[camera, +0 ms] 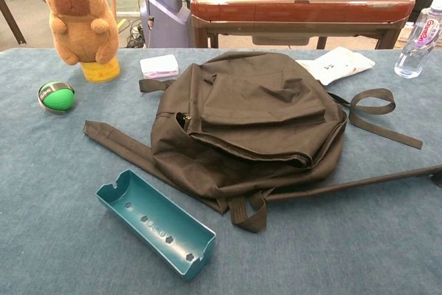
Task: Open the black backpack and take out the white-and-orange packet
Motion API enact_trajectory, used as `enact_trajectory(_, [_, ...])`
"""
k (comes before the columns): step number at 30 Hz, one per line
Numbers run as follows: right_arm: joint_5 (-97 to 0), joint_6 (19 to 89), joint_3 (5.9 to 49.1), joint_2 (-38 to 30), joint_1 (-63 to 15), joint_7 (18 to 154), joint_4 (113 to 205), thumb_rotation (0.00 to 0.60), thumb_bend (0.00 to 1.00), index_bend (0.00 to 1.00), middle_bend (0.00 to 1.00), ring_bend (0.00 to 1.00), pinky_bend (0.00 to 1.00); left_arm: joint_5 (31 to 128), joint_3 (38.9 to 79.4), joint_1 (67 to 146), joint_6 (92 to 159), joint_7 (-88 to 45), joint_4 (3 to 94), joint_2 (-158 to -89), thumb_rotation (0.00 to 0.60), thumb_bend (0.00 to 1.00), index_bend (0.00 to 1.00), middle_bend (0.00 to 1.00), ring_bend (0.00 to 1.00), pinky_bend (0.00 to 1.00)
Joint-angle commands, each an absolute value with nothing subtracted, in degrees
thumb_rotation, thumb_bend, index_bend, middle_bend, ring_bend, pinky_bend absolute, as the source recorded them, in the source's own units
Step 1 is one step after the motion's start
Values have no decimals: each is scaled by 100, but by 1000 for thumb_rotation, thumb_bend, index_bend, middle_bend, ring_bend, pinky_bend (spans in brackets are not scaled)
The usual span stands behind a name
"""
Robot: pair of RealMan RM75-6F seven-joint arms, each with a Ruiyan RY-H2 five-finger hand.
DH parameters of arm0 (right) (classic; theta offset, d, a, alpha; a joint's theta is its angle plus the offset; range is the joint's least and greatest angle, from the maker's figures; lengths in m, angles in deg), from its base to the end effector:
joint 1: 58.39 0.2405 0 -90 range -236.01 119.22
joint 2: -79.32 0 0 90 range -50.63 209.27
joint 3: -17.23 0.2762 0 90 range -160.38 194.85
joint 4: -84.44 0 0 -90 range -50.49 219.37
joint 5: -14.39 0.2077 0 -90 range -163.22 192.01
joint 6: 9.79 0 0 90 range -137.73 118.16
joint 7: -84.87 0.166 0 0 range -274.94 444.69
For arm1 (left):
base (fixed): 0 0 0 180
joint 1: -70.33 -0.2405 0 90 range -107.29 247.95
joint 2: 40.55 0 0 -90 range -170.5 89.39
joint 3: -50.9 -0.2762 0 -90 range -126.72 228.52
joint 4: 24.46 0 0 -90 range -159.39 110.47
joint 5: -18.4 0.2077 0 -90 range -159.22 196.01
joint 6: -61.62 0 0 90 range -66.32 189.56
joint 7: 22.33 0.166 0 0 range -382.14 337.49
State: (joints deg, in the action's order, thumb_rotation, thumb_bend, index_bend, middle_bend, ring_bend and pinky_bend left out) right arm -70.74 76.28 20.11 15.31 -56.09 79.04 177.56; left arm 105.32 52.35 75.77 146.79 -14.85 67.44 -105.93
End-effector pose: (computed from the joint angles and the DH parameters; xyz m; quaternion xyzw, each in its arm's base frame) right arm -0.3353 -0.1894 0.1728 0.5950 -0.3723 0.3517 0.6194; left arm -0.3254 0.2025 0.1584 -0.6272 -0.3516 -0.3540 0.5981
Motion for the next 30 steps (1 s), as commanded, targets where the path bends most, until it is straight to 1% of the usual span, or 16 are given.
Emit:
enact_trajectory(1, [-7073,7625,2012,1531,-5609,7906,17756,600,206,283,289,224,294,10533,5239,7578,14684,-1480,6742,-10597,600,241,174,269,307,270])
enact_trajectory(15, [-7111,7766,2097,1602,-5625,7839,17781,600,206,283,289,224,294,10745,5287,7708,14697,-1558,6723,-10609,600,241,175,269,307,269])
enact_trajectory(20, [-7097,7830,2180,1631,-5609,7853,17785,600,206,283,289,224,294,11003,5308,7906,14602,-1709,6755,-10617,600,241,178,269,307,265])
enact_trajectory(24, [-7046,7759,2256,1698,-5543,7936,17851,600,206,283,289,224,294,11308,5352,8260,14328,-1879,6769,-10633,600,241,184,269,307,264])
enact_trajectory(30, [-6983,7602,2315,1813,-5431,7808,17980,600,204,283,289,224,294,11681,5502,8961,13733,-1909,6917,-10707,600,242,184,269,307,260])
